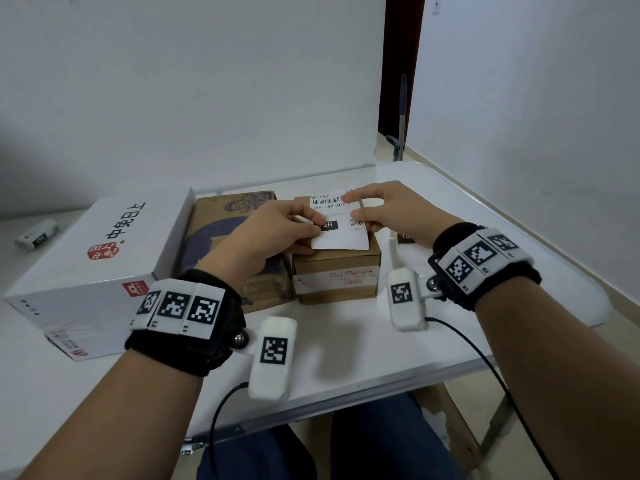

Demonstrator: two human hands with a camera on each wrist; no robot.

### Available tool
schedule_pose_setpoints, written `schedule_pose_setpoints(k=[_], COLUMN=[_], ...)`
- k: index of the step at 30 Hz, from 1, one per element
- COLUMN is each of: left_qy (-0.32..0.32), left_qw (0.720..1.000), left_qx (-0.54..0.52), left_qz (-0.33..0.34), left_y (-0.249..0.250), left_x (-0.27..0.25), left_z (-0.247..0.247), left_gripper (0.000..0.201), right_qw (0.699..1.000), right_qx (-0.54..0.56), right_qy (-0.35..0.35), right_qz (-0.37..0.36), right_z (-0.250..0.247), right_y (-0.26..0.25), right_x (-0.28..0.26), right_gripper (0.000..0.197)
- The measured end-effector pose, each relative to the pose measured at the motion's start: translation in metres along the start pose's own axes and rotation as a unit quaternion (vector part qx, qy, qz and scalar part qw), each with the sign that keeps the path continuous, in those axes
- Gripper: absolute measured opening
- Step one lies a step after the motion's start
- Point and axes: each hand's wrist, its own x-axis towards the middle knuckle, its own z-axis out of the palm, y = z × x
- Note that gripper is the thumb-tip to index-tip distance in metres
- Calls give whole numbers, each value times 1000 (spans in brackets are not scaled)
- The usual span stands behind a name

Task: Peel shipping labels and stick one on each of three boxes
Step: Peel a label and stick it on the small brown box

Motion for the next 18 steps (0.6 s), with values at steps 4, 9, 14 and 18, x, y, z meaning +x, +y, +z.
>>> schedule_pose_setpoints(k=[4, 9, 14, 18], left_qy=[12, 19, 20, 13], left_qw=[1000, 999, 998, 998], left_qx=[18, 48, 58, 65], left_qz=[-1, 7, 3, -4], left_y=[0, 0, 2, 5], left_x=[0, 0, 0, 1], left_z=[2, 4, 4, 4], left_gripper=[10, 10, 11, 9], right_qw=[999, 998, 996, 995], right_qx=[-39, -65, -86, -100], right_qy=[-15, -19, -10, -3], right_qz=[8, -3, -9, -16], right_z=[1, 1, 4, 3], right_y=[-8, -6, 1, 0], right_x=[4, 5, 6, 6], right_gripper=[36, 40, 41, 42])
